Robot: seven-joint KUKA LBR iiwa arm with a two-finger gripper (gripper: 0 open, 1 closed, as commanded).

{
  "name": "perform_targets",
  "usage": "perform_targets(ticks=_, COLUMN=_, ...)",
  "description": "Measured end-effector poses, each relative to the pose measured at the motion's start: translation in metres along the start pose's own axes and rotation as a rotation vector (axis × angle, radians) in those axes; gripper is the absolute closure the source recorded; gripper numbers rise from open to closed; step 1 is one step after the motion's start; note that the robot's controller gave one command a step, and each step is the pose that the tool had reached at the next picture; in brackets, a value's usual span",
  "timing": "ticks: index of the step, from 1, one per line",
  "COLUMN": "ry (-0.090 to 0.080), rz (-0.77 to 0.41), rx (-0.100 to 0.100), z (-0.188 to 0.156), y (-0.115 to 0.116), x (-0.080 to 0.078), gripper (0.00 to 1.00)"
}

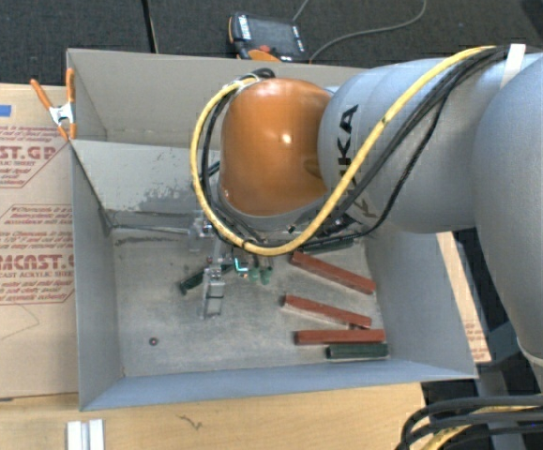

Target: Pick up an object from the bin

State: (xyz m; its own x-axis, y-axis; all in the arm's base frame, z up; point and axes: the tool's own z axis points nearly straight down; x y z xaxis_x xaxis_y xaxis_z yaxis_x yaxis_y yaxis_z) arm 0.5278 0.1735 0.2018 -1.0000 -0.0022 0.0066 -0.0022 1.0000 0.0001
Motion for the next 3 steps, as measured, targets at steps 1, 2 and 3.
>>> perform_targets(ticks=1, ry=-0.001, rz=0.184, rx=0.002, z=0.134, y=-0.053, x=-0.031, gripper=0.00)
perform_targets(ticks=2, ry=-0.008, rz=0.181, rx=-0.002, z=0.129, y=-0.051, x=-0.033, gripper=1.00)
perform_targets(ticks=3, ry=-0.015, rz=0.165, rx=-0.005, z=-0.011, y=-0.024, x=-0.012, gripper=1.00)
